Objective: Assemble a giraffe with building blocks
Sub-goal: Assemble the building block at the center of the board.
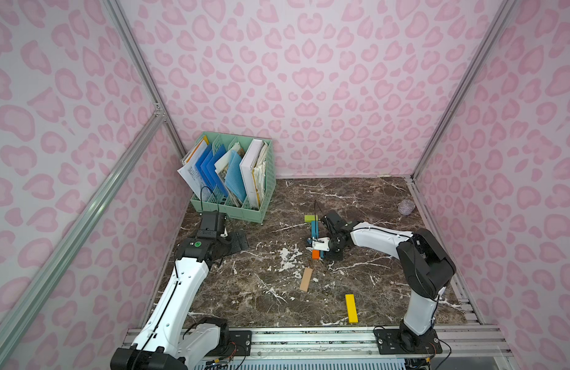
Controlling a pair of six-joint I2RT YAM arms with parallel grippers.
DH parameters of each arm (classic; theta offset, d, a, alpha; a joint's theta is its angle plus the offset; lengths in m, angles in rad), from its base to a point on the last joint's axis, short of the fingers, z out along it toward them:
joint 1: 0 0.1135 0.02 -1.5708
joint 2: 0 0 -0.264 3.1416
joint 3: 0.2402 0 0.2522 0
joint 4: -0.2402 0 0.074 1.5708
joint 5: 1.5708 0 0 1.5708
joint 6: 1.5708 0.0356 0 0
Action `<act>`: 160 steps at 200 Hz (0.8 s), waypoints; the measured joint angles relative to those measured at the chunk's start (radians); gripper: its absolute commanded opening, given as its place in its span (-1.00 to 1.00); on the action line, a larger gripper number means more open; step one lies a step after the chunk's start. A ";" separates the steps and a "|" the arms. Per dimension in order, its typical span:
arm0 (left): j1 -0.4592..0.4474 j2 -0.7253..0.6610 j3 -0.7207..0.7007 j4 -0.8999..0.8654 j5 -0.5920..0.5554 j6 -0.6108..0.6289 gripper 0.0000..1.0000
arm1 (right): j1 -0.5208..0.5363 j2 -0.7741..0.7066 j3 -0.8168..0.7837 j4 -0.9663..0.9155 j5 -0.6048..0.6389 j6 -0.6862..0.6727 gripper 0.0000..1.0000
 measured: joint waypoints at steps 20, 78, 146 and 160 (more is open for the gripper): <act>0.000 0.000 0.000 0.000 0.000 0.000 0.97 | 0.000 0.000 0.001 -0.002 0.000 -0.008 -0.53; 0.000 0.000 0.000 0.000 0.000 0.000 0.97 | 0.004 -0.016 -0.017 -0.011 -0.013 -0.028 -0.54; 0.001 0.001 0.000 0.000 0.000 0.000 0.97 | 0.006 -0.012 -0.009 -0.021 -0.016 -0.035 -0.51; 0.001 0.001 0.000 0.000 0.001 0.000 0.97 | 0.008 -0.006 -0.002 -0.024 -0.020 -0.035 -0.50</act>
